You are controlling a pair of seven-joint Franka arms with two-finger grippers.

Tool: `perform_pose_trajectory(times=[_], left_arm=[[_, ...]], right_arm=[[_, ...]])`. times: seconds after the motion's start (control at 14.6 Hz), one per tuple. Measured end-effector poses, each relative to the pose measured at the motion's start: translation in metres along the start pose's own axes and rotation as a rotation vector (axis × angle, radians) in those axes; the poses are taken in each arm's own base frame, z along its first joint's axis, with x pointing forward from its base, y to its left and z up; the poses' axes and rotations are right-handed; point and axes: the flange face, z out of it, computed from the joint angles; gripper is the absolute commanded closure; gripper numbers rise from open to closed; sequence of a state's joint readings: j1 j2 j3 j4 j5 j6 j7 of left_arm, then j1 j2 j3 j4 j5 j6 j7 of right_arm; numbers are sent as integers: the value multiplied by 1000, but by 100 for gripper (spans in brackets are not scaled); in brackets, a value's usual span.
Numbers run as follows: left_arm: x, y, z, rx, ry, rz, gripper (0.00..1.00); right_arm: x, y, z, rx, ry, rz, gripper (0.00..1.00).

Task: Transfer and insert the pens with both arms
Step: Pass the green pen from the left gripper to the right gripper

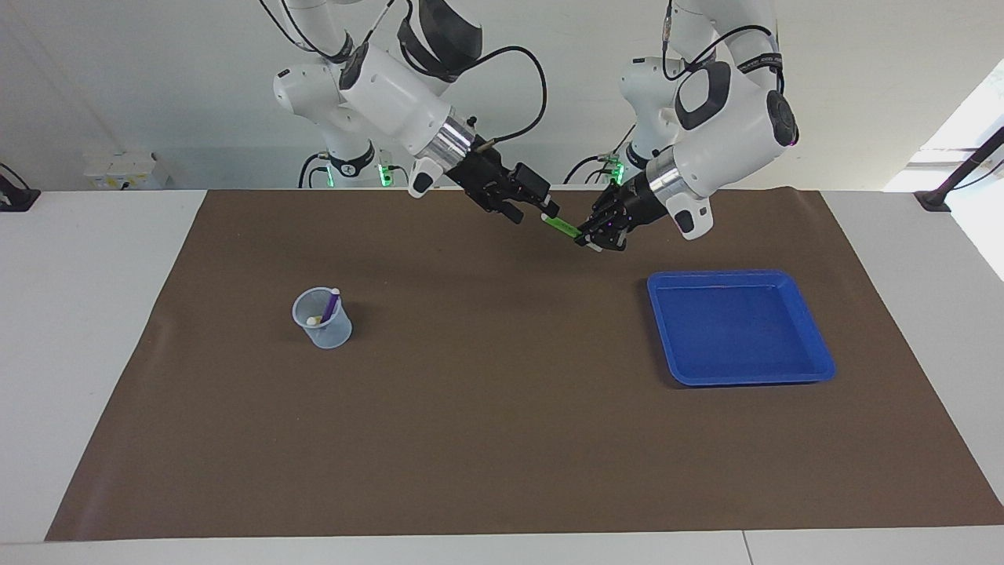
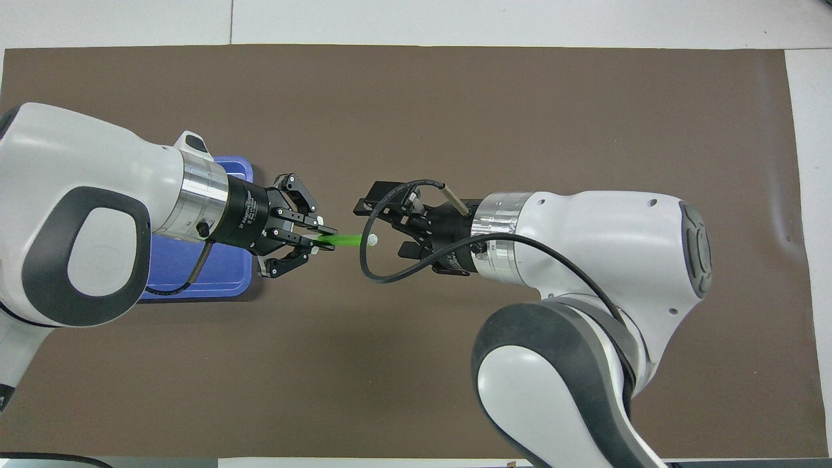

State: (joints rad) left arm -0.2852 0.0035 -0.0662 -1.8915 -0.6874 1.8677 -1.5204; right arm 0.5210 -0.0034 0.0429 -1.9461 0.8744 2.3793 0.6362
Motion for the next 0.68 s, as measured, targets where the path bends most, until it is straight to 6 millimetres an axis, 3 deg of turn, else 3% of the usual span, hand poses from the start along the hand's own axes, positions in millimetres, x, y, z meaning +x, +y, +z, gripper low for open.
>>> perform_pose_trajectory(times=[0.27,0.48,0.68], left_arm=[[2,2,-3,-16,-27,-39,100],[0,2,-3,-18,-52,-48,100],[-2,2,-3,-23,-75,-56,100]], right_arm=[[-4,1,3,-4,-5,-8,38],[-5,0,4,-5,-6,-13,46],[-8,0,6,-6,-10,-21,47]])
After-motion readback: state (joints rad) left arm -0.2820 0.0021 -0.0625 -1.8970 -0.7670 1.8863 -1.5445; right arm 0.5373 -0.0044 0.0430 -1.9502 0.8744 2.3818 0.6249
